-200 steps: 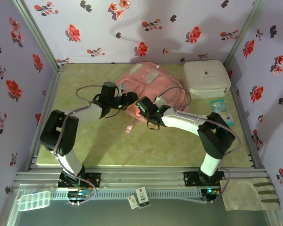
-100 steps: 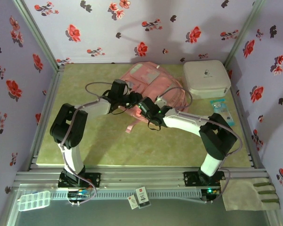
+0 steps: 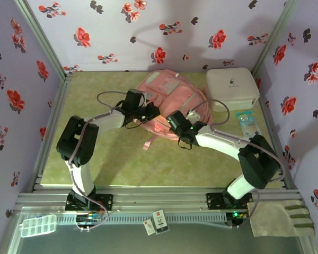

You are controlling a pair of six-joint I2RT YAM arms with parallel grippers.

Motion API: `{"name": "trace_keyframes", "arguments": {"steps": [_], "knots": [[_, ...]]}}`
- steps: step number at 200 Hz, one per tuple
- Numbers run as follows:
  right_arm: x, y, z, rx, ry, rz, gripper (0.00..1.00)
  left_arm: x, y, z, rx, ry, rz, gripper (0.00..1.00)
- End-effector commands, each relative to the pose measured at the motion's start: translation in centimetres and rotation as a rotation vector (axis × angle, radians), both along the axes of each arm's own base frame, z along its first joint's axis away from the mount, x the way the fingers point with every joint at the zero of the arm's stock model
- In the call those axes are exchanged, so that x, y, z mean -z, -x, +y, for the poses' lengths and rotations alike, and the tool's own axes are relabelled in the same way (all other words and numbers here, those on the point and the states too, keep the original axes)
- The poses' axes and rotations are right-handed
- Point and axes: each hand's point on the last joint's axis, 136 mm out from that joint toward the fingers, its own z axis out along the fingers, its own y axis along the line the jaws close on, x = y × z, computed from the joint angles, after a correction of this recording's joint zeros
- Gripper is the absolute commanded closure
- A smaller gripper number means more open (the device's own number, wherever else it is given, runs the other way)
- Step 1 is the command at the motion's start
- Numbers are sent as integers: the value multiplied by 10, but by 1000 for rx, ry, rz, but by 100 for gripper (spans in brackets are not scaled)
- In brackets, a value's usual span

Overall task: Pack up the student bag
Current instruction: Zip the student bag at the top-center of the table.

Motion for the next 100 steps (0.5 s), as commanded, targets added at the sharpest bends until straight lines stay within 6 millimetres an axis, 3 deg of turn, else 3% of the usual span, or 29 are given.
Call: {"name": "trace_keyframes", "arguments": {"steps": [1,34,51,69,100], "knots": [[14,18,-54,-4,246,77,94,-12,-17,22,-46,-42,-60,100],[18,5,-25,-240,259,113,87,-17,-18,20,-34,-32,-61,100],[17,5,-13,-334,258,126,79,-18,-17,19,-26,-26,-59,100],[14,6,-9,-391,257,111,69,-17,-16,19,-26,-26,-54,100],[13,5,-2,-460,276,100,67,-19,-16,18,-20,-20,-56,100]]}}
